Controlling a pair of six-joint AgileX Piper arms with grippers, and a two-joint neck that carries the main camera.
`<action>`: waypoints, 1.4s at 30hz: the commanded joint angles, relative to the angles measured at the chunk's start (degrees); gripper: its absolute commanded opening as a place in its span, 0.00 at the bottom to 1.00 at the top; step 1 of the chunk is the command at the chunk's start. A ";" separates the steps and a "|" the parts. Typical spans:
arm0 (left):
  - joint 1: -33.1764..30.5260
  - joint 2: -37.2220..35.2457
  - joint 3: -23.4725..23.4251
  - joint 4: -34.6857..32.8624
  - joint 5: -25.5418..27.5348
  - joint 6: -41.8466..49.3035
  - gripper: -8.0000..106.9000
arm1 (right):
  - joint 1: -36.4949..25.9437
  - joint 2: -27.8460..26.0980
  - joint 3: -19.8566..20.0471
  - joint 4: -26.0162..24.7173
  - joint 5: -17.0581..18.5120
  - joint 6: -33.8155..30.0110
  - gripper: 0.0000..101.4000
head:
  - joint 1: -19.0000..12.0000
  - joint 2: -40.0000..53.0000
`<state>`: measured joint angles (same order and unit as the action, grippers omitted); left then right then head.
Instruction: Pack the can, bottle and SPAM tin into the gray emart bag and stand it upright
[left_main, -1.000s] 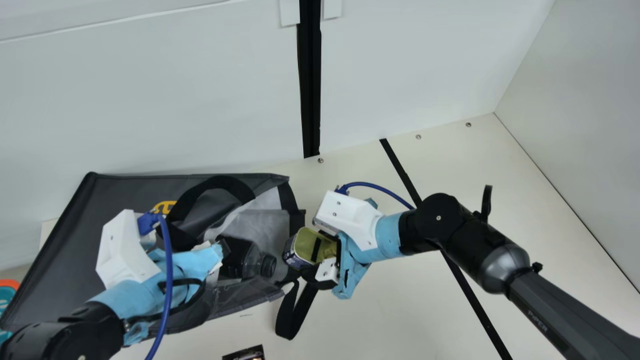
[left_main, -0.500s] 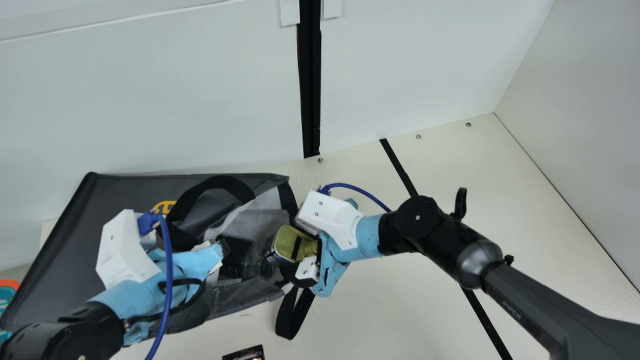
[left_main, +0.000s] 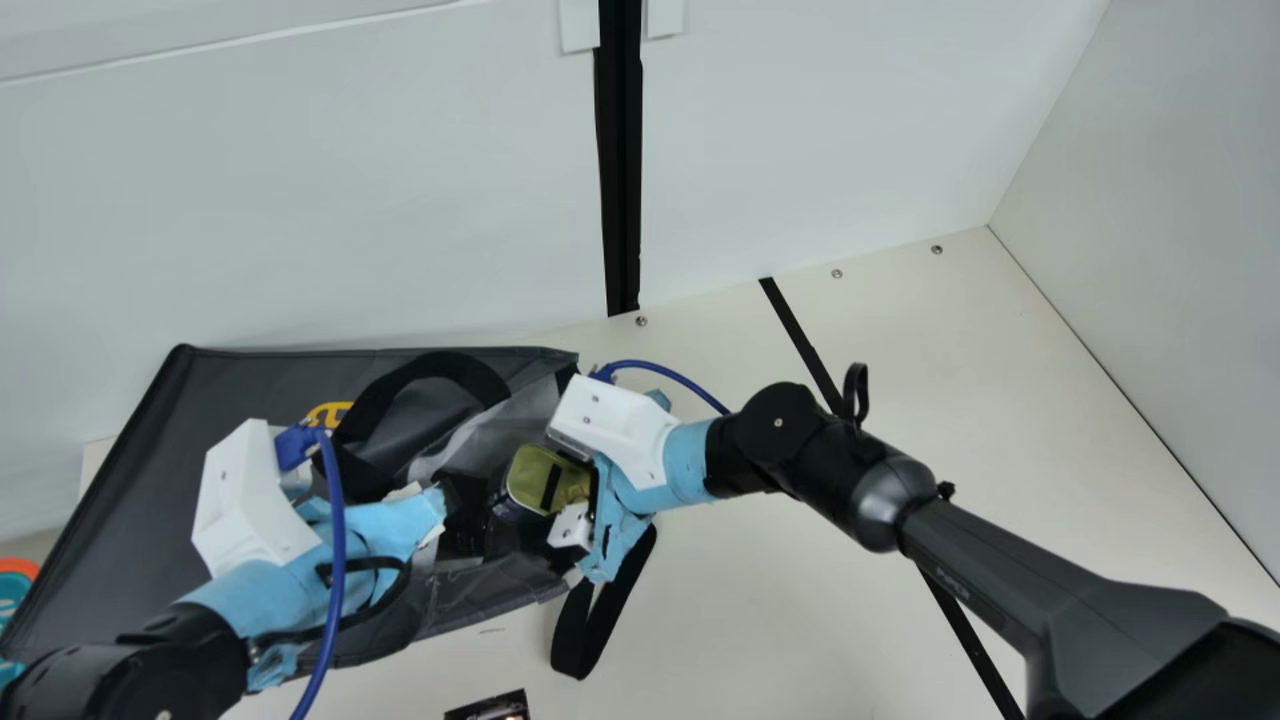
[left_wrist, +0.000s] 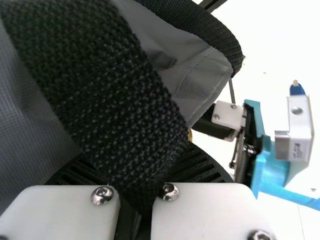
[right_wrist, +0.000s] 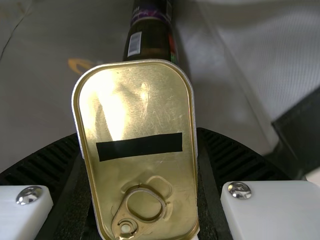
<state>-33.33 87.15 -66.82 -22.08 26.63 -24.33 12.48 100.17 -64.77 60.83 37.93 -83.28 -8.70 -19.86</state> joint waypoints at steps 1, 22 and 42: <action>0.00 0.00 0.00 0.00 0.00 0.00 0.00 | 0.44 0.94 -0.83 0.24 -0.16 -0.07 0.00 | -1.30 -0.14; 0.00 0.00 0.00 0.00 0.00 0.00 0.00 | 4.75 9.30 -8.68 0.87 -3.65 2.08 0.00 | -1.30 -0.14; 0.00 0.00 0.00 0.00 0.00 0.00 0.00 | 5.51 10.80 -11.56 -1.45 -4.25 4.97 0.36 | -1.30 -0.14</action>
<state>-33.33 87.15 -66.82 -22.08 26.63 -24.33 18.10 111.15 -76.33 59.29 33.77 -78.28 -8.70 -19.86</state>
